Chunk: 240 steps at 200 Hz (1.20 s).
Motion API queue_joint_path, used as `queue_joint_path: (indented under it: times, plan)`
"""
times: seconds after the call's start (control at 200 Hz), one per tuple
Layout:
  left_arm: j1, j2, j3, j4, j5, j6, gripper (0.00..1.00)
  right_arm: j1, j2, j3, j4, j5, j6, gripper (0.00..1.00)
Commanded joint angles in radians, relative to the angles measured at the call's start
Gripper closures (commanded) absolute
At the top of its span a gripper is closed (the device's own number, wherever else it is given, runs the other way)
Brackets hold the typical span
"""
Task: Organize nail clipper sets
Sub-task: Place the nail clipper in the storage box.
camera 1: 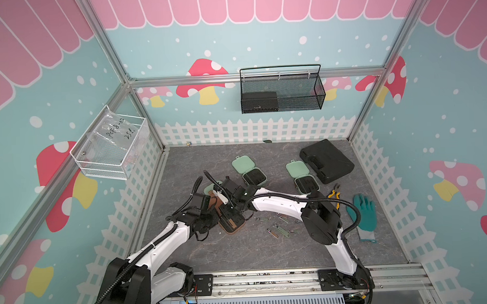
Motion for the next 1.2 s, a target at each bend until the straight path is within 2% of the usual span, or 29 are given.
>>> queue_joint_path:
  times: [0.0, 0.305, 0.811, 1.196]
  plan:
    - [0.001, 0.032, -0.021, 0.076, 0.007, -0.022, 1.00, -0.007, 0.043, 0.004, 0.010, -0.015, -0.007, 0.80]
    - [0.001, 0.094, -0.050, 0.140, 0.005, -0.025, 1.00, -0.011, 0.082, 0.002, 0.022, -0.035, -0.004, 0.83]
    - [0.001, 0.129, -0.067, 0.173, 0.021, -0.033, 1.00, -0.011, 0.039, -0.213, 0.095, -0.026, 0.046, 0.84]
    - [0.001, 0.110, -0.058, 0.155, 0.027, -0.033, 1.00, -0.013, -0.028, -0.118, 0.075, -0.042, 0.014, 0.84]
